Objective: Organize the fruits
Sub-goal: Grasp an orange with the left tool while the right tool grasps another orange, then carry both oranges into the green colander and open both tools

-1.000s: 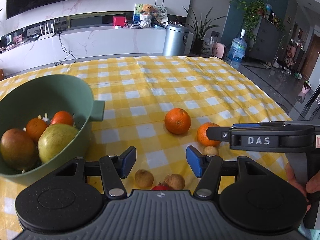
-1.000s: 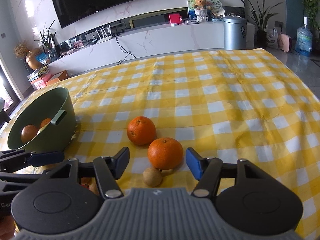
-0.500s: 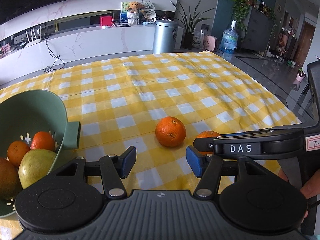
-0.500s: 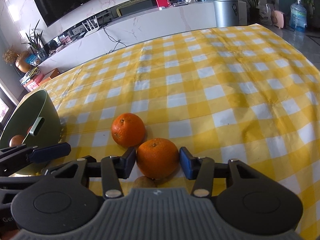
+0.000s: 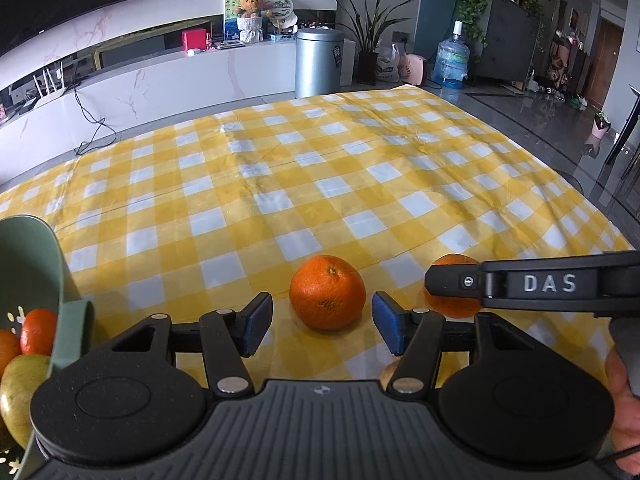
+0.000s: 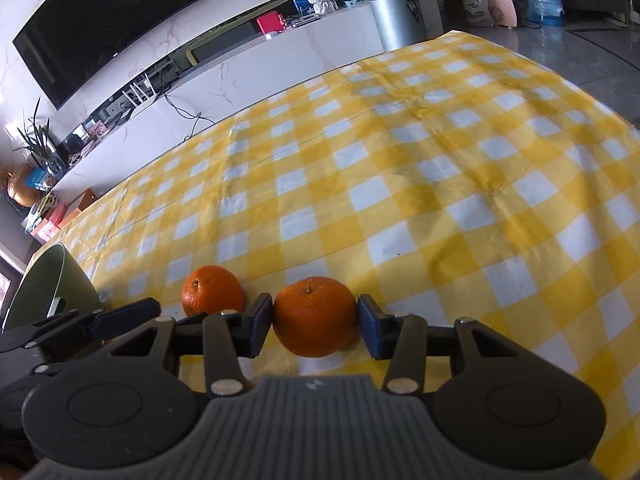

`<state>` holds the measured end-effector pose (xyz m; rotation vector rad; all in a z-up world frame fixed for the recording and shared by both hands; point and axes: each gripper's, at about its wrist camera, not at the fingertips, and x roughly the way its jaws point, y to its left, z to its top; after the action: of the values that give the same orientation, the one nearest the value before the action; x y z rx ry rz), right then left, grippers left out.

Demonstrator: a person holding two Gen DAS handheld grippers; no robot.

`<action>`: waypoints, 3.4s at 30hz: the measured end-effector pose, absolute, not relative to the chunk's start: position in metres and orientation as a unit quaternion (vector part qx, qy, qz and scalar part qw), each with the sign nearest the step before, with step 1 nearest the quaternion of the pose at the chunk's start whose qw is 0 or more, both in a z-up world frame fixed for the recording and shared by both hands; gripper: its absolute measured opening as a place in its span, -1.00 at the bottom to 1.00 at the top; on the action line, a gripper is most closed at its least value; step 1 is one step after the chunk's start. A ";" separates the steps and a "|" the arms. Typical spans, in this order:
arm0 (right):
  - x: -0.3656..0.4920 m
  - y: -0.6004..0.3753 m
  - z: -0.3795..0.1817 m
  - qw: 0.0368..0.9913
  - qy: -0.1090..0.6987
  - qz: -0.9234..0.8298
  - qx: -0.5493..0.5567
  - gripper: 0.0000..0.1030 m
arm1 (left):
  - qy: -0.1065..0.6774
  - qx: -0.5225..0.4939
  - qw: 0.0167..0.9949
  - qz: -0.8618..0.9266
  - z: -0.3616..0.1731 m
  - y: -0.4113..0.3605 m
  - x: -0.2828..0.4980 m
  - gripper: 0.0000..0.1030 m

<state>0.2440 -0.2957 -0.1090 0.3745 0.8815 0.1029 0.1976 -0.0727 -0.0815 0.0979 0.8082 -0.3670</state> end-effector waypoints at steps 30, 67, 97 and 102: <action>0.234 -0.293 -0.099 0.899 0.394 0.074 0.177 -0.15 | 0.378 0.070 0.916 -0.113 -0.056 -0.078 0.176 -0.05; 0.195 -0.139 -0.018 0.892 0.296 0.341 0.009 -0.16 | 0.354 -0.100 0.930 0.004 0.023 0.109 0.133 -0.05; 0.267 -0.038 -0.057 0.861 0.307 0.350 -0.207 -0.16 | 0.399 -0.053 0.916 -0.007 -0.041 0.132 0.186 -0.05; 0.271 -0.032 -0.064 0.858 0.312 0.346 -0.216 -0.16 | 0.398 -0.054 0.916 -0.006 -0.044 0.133 0.188 -0.04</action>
<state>0.2707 -0.0318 -0.0643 -0.4527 0.6555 0.7272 0.1885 0.1332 -0.0439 -0.1113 0.8198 -0.0120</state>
